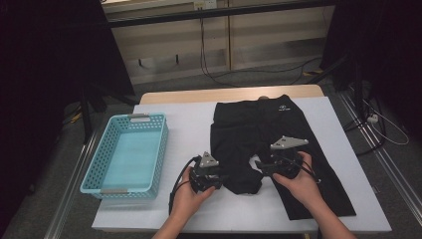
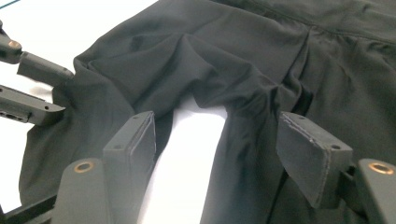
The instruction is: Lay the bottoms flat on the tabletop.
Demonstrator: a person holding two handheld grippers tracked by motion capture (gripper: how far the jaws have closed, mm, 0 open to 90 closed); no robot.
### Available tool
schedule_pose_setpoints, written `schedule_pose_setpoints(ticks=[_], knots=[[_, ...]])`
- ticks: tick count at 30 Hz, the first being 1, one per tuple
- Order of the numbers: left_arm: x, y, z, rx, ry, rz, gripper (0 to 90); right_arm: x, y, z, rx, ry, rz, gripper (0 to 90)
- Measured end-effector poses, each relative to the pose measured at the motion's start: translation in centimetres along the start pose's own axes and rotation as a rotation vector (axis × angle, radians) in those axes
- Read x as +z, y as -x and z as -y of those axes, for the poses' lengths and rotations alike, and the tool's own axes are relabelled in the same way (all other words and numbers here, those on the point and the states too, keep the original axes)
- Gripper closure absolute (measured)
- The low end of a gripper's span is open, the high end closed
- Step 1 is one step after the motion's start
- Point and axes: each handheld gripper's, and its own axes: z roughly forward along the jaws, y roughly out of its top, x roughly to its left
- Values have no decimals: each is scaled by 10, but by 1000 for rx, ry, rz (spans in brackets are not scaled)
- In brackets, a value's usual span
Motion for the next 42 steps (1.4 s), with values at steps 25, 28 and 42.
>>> schedule_pose_setpoints(ticks=[25, 28, 42], knots=[[-52, -56, 0, -222, 23, 31, 886, 5, -13, 2, -40, -18, -45, 312], [-57, -59, -2, -223, 42, 14, 886, 11, -20, 1, -60, -38, -58, 323], [-58, -58, -3, -218, 58, 17, 881, 39, -57, 3, -162, -113, -151, 590]])
